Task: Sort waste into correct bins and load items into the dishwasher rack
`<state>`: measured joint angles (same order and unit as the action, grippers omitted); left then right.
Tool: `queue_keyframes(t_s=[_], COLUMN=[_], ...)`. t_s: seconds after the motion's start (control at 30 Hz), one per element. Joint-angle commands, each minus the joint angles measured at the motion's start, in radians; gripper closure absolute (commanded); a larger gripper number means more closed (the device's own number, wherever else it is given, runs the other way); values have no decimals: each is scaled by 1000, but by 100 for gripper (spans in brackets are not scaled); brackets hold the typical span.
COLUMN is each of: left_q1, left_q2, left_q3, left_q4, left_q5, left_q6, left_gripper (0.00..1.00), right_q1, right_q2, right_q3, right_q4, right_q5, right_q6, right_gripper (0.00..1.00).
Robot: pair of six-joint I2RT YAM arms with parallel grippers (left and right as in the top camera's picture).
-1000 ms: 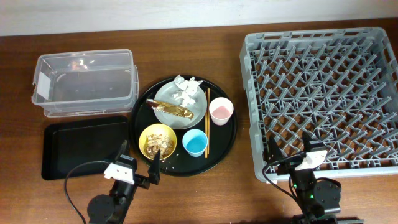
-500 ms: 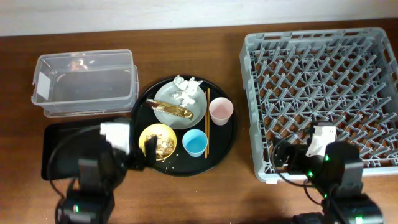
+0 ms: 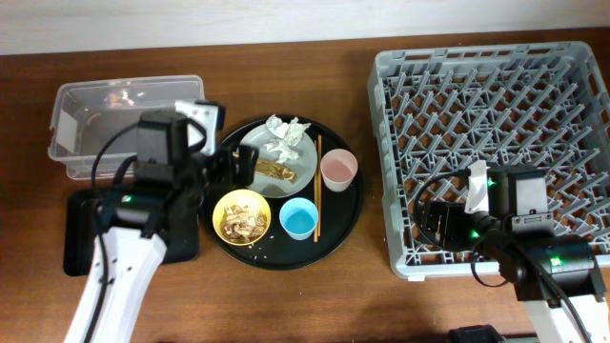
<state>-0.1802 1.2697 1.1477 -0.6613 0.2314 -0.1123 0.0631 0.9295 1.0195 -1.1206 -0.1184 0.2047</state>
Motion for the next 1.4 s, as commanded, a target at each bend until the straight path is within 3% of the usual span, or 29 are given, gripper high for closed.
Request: queue_keyframes(t_s=[0.0, 0.17, 0.3, 0.37, 0.53, 0.63, 0.67, 0.7, 0.77, 0.97, 1.2, 1.33, 1.37], left_q1=[-64, -149, -203, -210, -210, -210, -210, -210, -209, -158, 117, 242, 253], left_q2=[140, 510, 694, 768, 856, 877, 877, 877, 873, 703, 542, 538, 538], left_q3=[52, 400, 413, 413, 408, 406, 406, 406, 407, 410, 410, 410, 410], left_q4=[165, 111, 117, 103, 64, 41, 42, 39, 20, -6, 1, -44, -48], left_q5=[-37, -52, -53, -55, -159, -177, -176, -176, -177, -177, -165, -169, -169], left_q6=[39, 83, 83, 83, 83, 83, 83, 83, 83, 72, 16, 16, 16], left_gripper=[1, 1, 1, 6, 11, 35, 51, 78, 99, 99, 100, 99, 86], right_q1=[-6, -6, -6, -6, -6, -6, -6, -6, -6, -6, -6, -6, -6], right_q2=[0, 0, 0, 0, 0, 0, 0, 0, 0, 0, 0, 0, 0], right_q3=[23, 23, 23, 23, 23, 23, 23, 23, 23, 23, 23, 23, 23], right_q4=[2, 1, 1, 1, 1, 1, 1, 1, 0, 0, 0, 0, 0], right_q5=[-2, -2, -2, -2, -2, -2, -2, -2, -2, -2, -2, -2, -2], right_q6=[-10, -10, -10, -10, -10, -10, -10, -10, -10, -10, -10, -10, -10], right_gripper=[2, 2, 1, 2, 2, 2, 2, 1, 2, 2, 1, 2, 1])
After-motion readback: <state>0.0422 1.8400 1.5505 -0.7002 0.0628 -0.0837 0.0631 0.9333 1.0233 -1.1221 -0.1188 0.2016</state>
